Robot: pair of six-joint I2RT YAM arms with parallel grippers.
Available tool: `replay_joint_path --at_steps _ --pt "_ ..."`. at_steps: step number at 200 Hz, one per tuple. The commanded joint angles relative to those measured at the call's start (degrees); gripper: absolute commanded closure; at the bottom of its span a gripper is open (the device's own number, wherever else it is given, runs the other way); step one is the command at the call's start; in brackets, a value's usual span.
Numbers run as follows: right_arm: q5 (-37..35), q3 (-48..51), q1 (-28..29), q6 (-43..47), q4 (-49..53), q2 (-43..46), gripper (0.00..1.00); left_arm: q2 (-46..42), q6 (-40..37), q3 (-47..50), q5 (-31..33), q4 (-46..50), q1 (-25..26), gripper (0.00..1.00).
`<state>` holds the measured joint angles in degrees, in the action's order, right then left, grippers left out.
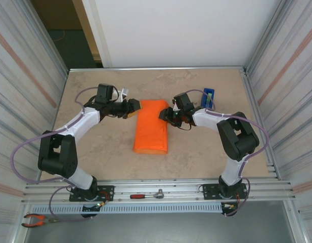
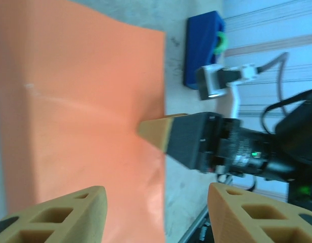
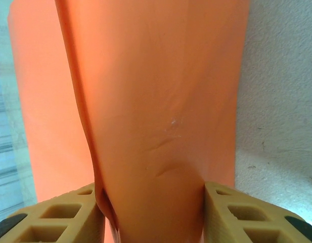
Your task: Wrap the gift box in paper
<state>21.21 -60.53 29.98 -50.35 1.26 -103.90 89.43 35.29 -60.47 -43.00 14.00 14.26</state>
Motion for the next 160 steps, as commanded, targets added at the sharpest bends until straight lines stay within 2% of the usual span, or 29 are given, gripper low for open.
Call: replay_joint_path --at_steps 1,84,160 --pt "-0.63 0.33 0.08 1.60 2.92 -2.85 0.61 1.88 -5.98 0.75 1.83 4.08 -0.56 0.43" --pt "-0.31 0.33 0.08 1.79 2.62 -3.83 0.62 8.75 -14.21 -0.86 5.60 4.20 0.15 0.39" --pt "0.16 0.50 0.17 1.78 2.00 -4.30 0.62 11.35 -16.19 -0.37 4.96 1.99 4.00 0.38"
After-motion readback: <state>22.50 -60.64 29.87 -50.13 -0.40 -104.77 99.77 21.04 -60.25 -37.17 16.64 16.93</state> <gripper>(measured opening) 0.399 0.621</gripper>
